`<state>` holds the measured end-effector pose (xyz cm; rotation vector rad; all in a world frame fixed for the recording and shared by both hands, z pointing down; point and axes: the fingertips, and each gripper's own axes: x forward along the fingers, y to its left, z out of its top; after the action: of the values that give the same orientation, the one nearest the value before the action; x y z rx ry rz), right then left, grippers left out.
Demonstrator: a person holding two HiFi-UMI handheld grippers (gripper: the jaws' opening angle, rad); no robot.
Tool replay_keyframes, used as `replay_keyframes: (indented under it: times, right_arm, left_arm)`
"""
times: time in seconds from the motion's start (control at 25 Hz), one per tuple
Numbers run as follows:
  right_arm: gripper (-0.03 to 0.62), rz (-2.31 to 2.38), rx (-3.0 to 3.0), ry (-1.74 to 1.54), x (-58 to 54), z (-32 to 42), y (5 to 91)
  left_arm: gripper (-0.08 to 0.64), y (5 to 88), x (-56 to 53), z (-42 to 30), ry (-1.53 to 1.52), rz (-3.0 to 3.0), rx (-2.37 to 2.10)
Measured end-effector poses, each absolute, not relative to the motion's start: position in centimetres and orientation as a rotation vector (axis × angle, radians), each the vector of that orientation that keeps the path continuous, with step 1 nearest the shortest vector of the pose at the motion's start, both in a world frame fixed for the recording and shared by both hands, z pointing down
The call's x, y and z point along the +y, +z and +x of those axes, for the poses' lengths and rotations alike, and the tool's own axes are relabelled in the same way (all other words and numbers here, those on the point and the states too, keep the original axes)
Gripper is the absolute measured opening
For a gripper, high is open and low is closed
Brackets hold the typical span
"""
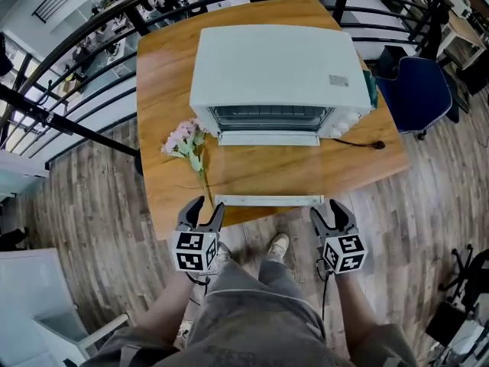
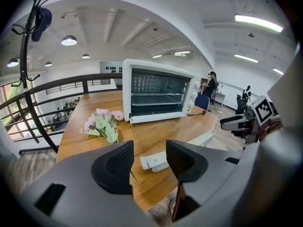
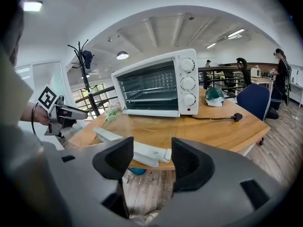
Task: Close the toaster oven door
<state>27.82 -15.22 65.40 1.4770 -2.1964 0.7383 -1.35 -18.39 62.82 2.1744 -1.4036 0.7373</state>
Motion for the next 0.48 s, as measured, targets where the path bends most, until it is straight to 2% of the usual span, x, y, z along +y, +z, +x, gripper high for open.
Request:
replay_keyframes:
  times: [0.48]
  right_arm:
    - [0.262,1.447,-2.120,0.947,-14.1,27.9,71.6]
  left_arm:
    - [0.229,70.9,-15.5,-1.6,0.787,1.957,-1.356]
